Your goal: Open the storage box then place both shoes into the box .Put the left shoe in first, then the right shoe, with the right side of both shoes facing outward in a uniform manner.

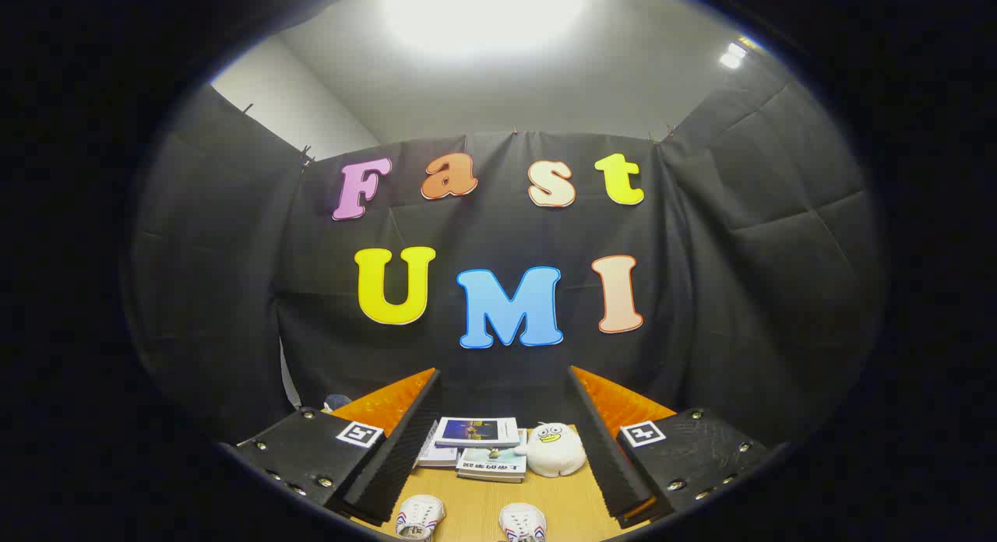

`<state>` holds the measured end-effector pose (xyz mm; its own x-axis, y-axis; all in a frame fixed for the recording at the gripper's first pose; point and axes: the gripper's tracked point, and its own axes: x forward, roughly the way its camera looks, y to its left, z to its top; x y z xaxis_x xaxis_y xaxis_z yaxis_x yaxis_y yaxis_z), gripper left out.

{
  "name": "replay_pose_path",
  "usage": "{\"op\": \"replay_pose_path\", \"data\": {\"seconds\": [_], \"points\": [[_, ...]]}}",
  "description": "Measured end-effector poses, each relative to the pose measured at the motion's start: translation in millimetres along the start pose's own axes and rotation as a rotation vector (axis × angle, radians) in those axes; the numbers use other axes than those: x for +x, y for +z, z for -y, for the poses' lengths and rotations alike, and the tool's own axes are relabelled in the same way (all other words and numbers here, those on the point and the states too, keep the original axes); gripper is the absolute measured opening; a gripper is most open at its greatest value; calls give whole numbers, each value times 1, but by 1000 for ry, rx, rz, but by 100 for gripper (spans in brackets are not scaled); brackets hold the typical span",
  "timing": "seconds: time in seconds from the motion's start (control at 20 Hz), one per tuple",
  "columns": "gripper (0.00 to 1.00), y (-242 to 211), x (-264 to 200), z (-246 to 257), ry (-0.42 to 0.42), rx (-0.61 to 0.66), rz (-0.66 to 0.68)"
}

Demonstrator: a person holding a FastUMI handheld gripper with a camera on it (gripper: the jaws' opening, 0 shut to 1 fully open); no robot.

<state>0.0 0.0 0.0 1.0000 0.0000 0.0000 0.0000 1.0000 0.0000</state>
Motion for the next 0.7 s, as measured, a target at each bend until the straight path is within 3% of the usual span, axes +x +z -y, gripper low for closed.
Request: {"op": "replay_pose_path", "data": {"seconds": [0.7], "points": [[95,-12,21,0,43,-24,-39]]}}
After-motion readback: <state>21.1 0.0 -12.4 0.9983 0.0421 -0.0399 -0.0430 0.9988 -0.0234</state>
